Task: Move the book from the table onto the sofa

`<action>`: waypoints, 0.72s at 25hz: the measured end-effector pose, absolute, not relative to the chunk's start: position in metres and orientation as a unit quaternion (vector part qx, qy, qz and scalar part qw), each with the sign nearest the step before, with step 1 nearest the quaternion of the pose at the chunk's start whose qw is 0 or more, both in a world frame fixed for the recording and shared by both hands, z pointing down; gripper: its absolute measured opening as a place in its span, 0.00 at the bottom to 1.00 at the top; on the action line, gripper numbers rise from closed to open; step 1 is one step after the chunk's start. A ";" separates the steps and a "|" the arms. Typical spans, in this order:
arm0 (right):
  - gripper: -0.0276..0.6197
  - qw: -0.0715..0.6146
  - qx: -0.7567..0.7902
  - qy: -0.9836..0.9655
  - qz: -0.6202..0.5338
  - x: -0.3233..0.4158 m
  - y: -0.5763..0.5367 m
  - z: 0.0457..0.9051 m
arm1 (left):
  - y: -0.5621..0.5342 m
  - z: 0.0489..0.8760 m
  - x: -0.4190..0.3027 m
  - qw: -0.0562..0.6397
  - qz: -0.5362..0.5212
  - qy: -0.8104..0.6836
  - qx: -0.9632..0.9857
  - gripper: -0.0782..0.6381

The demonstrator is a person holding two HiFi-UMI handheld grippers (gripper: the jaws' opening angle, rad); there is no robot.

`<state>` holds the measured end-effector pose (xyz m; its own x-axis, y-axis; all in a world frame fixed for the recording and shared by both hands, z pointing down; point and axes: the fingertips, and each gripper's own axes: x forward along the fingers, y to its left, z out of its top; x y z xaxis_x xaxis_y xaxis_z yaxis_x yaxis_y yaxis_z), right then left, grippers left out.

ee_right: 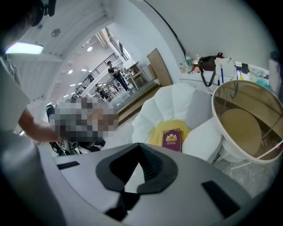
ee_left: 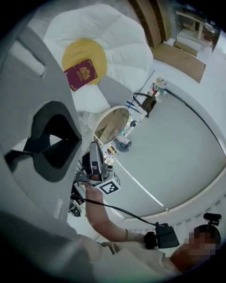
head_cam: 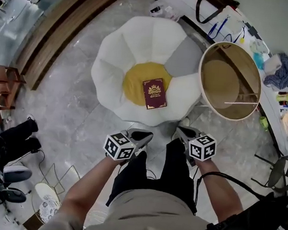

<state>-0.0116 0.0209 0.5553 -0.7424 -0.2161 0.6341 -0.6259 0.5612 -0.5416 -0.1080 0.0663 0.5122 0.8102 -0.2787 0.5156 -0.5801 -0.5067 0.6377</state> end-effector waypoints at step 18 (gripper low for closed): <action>0.06 0.209 0.272 -0.900 0.270 -0.013 0.094 0.337 | 0.121 0.317 -0.080 0.301 0.188 -0.177 0.918 0.12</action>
<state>-0.0130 0.0938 0.3373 -0.7655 -0.3764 0.5219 -0.6014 0.7069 -0.3723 -0.0803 0.1206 0.3166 0.8669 -0.2121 0.4512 -0.4379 -0.7565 0.4858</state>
